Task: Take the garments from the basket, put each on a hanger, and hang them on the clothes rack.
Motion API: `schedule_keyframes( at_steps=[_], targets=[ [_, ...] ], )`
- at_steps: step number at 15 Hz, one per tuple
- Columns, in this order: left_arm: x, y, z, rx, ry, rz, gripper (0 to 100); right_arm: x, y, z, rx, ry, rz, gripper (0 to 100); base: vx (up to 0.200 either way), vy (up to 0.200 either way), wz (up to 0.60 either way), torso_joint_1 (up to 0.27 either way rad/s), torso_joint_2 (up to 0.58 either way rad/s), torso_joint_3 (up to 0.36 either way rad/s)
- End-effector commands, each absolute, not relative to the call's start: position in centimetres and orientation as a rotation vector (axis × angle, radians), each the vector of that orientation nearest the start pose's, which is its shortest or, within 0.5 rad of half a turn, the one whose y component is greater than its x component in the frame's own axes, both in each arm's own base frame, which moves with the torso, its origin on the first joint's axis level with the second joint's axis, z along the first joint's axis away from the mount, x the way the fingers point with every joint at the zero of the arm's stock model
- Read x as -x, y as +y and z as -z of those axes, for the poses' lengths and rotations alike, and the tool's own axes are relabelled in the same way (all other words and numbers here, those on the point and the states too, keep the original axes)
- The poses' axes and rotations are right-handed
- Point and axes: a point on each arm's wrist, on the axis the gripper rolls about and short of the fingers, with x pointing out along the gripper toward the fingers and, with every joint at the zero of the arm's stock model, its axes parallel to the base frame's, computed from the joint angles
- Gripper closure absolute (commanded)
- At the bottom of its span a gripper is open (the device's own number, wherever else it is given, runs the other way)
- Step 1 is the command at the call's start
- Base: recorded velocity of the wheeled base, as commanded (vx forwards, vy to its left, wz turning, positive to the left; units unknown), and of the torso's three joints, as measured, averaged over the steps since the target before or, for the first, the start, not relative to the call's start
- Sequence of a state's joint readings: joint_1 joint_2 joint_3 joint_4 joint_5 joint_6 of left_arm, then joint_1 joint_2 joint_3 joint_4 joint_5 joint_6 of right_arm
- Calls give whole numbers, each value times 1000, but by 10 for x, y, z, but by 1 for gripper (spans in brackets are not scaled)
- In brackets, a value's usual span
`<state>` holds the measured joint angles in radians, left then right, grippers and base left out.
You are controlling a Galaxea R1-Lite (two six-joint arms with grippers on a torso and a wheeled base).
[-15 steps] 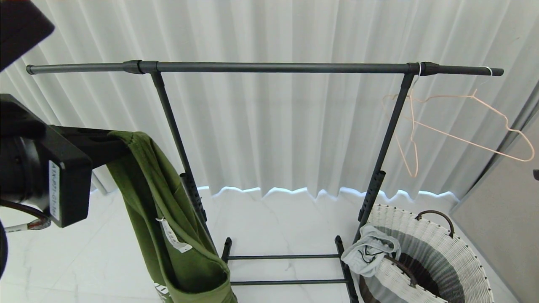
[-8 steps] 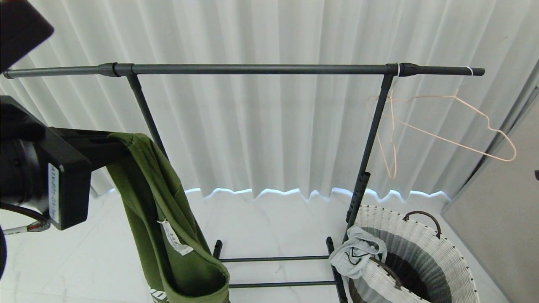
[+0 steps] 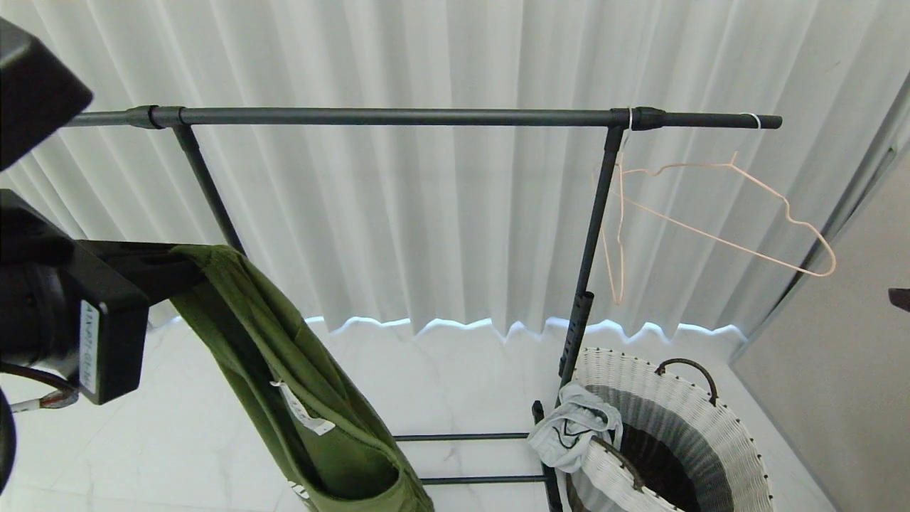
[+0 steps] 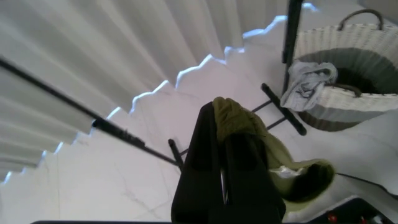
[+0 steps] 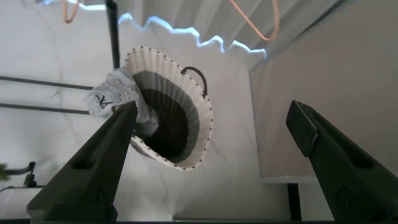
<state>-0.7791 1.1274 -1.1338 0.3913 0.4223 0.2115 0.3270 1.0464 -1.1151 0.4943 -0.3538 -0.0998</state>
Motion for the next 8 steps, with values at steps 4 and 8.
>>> schedule_keyframes(
  at_steps=[4,8],
  targets=[
    [-104,-84,-308,-417,285,353,100,-111,29,-297,265,412,2,0,0,0,0,0,0,0],
    [-107,-85,-299,-406,265,346,100,-113,27,-297,267,418,23,0,0,0,0,0,0,0]
  ],
)
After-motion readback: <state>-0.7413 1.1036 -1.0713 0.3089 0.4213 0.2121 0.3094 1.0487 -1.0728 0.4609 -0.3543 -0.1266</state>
